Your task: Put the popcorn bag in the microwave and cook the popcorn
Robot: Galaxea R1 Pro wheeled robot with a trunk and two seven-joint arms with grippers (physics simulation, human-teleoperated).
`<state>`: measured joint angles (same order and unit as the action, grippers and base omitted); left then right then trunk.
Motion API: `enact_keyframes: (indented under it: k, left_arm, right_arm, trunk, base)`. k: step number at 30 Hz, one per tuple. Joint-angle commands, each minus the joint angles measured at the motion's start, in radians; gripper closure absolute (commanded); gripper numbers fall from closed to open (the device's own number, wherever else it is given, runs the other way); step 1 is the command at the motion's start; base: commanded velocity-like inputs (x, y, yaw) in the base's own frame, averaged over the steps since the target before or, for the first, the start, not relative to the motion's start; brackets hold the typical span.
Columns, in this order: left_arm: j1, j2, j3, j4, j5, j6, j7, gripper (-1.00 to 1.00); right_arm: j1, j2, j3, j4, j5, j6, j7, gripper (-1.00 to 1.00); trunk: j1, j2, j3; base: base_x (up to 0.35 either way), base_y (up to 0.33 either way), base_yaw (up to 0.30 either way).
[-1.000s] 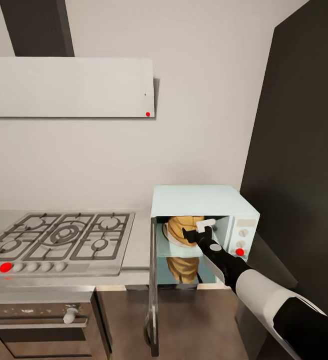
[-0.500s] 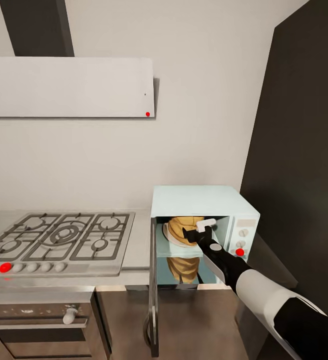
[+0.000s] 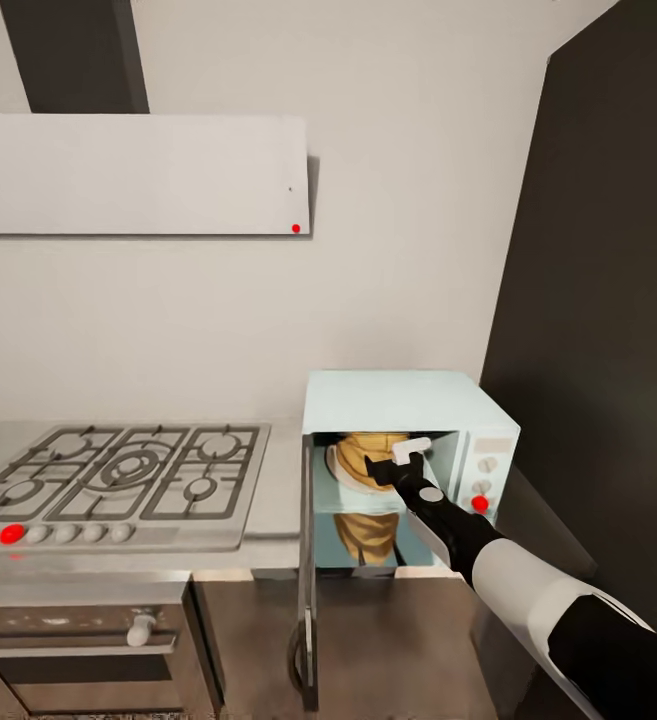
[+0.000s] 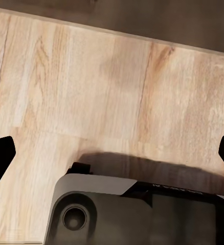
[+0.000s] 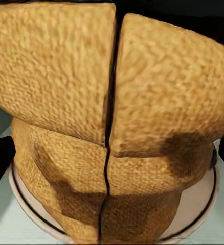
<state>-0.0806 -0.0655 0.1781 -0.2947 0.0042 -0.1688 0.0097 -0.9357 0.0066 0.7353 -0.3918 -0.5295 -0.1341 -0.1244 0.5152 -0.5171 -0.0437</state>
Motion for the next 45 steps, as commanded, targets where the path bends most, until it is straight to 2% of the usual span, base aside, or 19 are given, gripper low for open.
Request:
enact_keyframes:
  k: [1,23,24,26,28,29,30,31,32,34,35,37,39,41,42,43,45]
  left_arm:
    - [-0.001,0.000,0.002,0.000,0.000,-0.003,0.001,-1.00]
    - [-0.001,0.000,0.002,0.000,0.001,-0.003,0.001,-1.00]
    - [-0.001,0.000,0.002,0.000,0.002,-0.003,0.001,-1.00]
    - [-0.001,0.001,0.003,0.000,0.005,-0.003,0.000,-1.00]
    - [-0.004,0.001,0.001,0.000,0.002,-0.003,-0.001,-1.00]
    - [-0.006,0.000,0.002,0.000,0.001,-0.002,0.000,-1.00]
    - [-0.007,-0.001,0.001,-0.003,0.001,-0.002,0.001,-1.00]
    - [-0.009,-0.003,0.001,-0.011,0.001,-0.002,0.003,-1.00]
    - [-0.022,-0.006,0.000,-0.032,0.001,-0.002,0.003,-1.00]
    - [-0.051,-0.009,-0.001,-0.092,0.001,-0.002,0.003,-1.00]
    - [-0.069,-0.011,-0.002,-0.144,0.000,0.000,0.003,-1.00]
    - [-0.098,-0.012,-0.002,-0.241,0.001,0.006,0.002,-1.00]
    - [-0.117,-0.013,-0.002,-0.327,0.006,0.010,-0.004,-1.00]
    - [-0.158,-0.018,-0.003,-0.397,0.009,0.017,-0.006,-1.00]
    - [-0.195,-0.024,-0.004,-0.413,0.008,0.038,-0.006,-1.00]
    - [-0.294,-0.032,-0.003,-0.430,0.007,0.113,-0.006,-1.00]
    - [-0.385,-0.035,-0.002,-0.438,0.009,0.192,-0.006,-1.00]
  right_arm:
    - [-0.002,0.000,0.009,0.000,-0.009,-0.005,-0.006,-1.00]
    - [0.006,-0.005,0.009,-0.012,-0.007,-0.010,-0.006,-1.00]
    - [0.007,-0.006,0.010,-0.019,-0.007,-0.010,-0.006,-1.00]
    - [0.018,-0.017,0.010,-0.093,-0.007,-0.009,-0.007,-1.00]
    - [0.088,-0.063,0.007,-0.203,-0.007,-0.004,-0.011,-1.00]
    - [0.145,-0.115,0.006,-0.312,-0.008,0.006,-0.013,-1.00]
    - [0.193,-0.155,0.005,-0.393,-0.009,0.022,-0.018,-1.00]
    - [0.268,-0.204,0.003,-0.506,-0.009,0.047,-0.036,-1.00]
    - [0.346,-0.243,-0.005,-0.619,-0.009,0.064,-0.080,-1.00]
    - [0.442,-0.293,-0.023,-0.751,-0.008,0.076,-0.165,-1.00]
    - [0.505,-0.327,-0.031,-0.833,-0.008,0.081,-0.222,-1.00]
    - [0.605,-0.374,-0.041,-0.933,-0.008,0.082,-0.281,-1.00]
    - [0.679,-0.406,-0.054,-0.973,-0.007,0.077,-0.301,-1.00]
    - [0.749,-0.418,-0.060,-0.987,-0.006,0.074,-0.308,-1.00]
    - [0.791,-0.420,-0.062,-0.988,-0.006,0.062,-0.308,-1.00]
    - [0.865,-0.422,-0.061,-0.983,-0.004,0.008,-0.306,-1.00]
    - [0.910,-0.423,-0.057,-0.963,-0.003,-0.037,-0.304,-1.00]
  trunk:
    - [0.000,-0.002,-0.002]
    - [0.000,-0.002,-0.002]
    - [0.000,-0.002,-0.002]
    - [0.000,-0.002,-0.002]
    - [0.000,-0.002,-0.002]
    - [0.000,-0.002,-0.002]
    - [0.000,-0.002,-0.002]
    - [0.000,-0.002,-0.002]
    - [0.000,-0.002,-0.002]
    - [0.000,-0.002,-0.002]
    - [0.000,-0.002,-0.002]
    - [0.000,-0.002,-0.002]
    - [0.000,-0.002,-0.002]
    - [0.000,-0.002,-0.002]
    - [0.000,-0.002,-0.002]
    - [0.000,-0.002,-0.002]
    - [0.000,-0.002,-0.002]
  base:
    - [-0.290,0.000,0.000]
    - [-0.337,0.000,0.000]
    - [-0.341,0.000,0.000]
    - [-0.341,0.000,0.000]
    - [-0.341,0.000,0.000]
    - [-0.339,0.000,0.000]
    - [-0.273,0.000,0.000]
    - [-0.140,0.000,0.000]
    - [-0.071,0.000,0.000]
    - [-0.038,0.000,0.000]
    - [-0.015,0.000,0.000]
    - [-0.007,0.000,0.000]
    - [-0.002,0.000,0.000]
    - [0.000,0.000,0.000]
    - [0.000,0.000,0.000]
    - [0.000,0.000,0.000]
    - [0.000,0.000,0.000]
